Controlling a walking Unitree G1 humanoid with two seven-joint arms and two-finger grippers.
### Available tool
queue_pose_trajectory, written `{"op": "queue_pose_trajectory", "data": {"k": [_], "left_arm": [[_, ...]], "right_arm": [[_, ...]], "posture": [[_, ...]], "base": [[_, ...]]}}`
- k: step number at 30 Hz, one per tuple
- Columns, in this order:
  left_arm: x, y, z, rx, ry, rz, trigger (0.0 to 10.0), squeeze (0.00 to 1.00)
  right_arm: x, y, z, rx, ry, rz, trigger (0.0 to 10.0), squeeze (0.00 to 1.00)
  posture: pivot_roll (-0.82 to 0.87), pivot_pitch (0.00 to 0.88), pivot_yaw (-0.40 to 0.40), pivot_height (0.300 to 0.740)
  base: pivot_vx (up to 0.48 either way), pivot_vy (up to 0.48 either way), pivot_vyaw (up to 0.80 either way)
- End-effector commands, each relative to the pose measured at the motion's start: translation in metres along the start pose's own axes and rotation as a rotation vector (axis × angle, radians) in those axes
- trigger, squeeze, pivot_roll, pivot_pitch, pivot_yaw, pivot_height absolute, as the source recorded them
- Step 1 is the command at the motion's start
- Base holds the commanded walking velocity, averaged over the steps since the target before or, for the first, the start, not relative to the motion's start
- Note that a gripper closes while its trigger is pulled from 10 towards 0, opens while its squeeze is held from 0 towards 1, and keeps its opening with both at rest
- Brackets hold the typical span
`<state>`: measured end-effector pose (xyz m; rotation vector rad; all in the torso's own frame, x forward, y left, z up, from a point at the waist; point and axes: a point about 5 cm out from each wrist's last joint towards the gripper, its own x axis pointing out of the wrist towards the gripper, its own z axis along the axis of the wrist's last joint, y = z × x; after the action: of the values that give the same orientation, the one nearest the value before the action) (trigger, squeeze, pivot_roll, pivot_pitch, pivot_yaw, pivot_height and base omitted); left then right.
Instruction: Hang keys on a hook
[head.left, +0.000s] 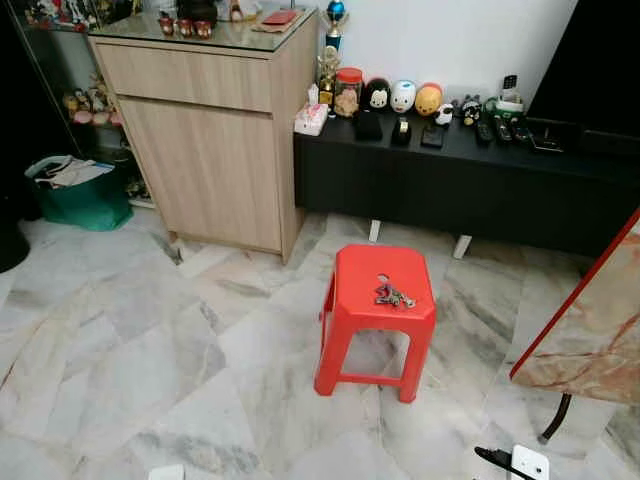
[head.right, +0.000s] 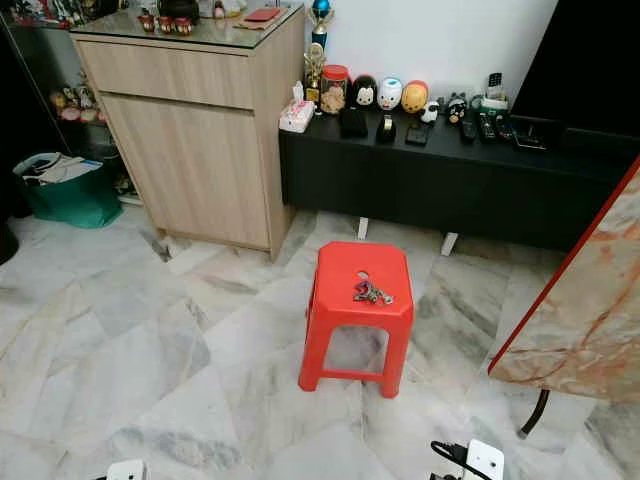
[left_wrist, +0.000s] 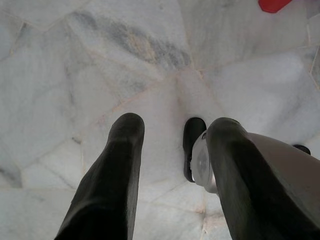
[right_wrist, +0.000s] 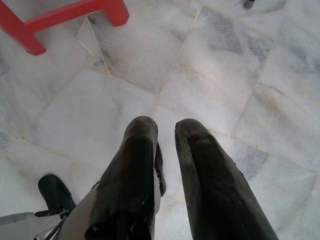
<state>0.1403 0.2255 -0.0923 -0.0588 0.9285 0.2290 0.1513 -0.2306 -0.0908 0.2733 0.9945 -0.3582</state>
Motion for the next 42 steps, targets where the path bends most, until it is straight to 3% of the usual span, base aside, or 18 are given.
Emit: {"op": "queue_pose_trajectory", "data": {"k": [1,13,21,27,32,36,42], "left_arm": [[-0.001,0.001,-0.004,-0.012,0.014,0.004,10.0,0.0],[0.0,0.002,-0.001,0.008,0.005,0.002,10.0,0.0],[0.0,0.003,-0.001,0.016,0.008,0.001,10.0,0.0],[0.0,0.003,0.0,0.016,0.008,0.001,10.0,0.0],[0.0,0.003,0.001,0.016,0.006,0.001,10.0,0.0],[0.0,0.004,0.001,0.028,0.002,0.001,10.0,0.0],[0.0,0.004,0.002,0.036,0.001,0.0,10.0,0.0]], "right_arm": [[0.0,-0.003,0.001,0.01,-0.003,-0.007,10.0,0.0],[0.003,0.028,0.008,0.013,-0.013,0.027,10.0,0.0],[0.003,0.022,0.005,0.014,-0.011,0.022,10.0,0.0],[0.002,0.007,0.008,0.016,-0.017,0.008,10.0,0.0],[0.002,0.005,0.011,0.017,-0.02,0.006,10.0,0.0],[0.003,0.011,0.013,0.015,-0.022,0.013,10.0,0.0],[0.004,0.032,0.016,0.012,-0.025,0.037,10.0,0.0]], "posture": [[0.1,0.0,-0.036,0.718],[0.1,0.0,-0.032,0.718],[0.11,0.0,-0.033,0.718],[0.11,0.0,-0.032,0.718],[0.11,0.0,-0.032,0.718],[0.12,0.0,-0.031,0.718],[0.12,0.0,-0.03,0.718]], "base": [[0.0,0.398,0.0],[0.0,0.022,0.0],[0.0,0.0,0.0],[0.0,0.48,0.0],[0.0,0.384,0.0],[0.0,0.0,0.0],[0.0,0.0,0.0]]}}
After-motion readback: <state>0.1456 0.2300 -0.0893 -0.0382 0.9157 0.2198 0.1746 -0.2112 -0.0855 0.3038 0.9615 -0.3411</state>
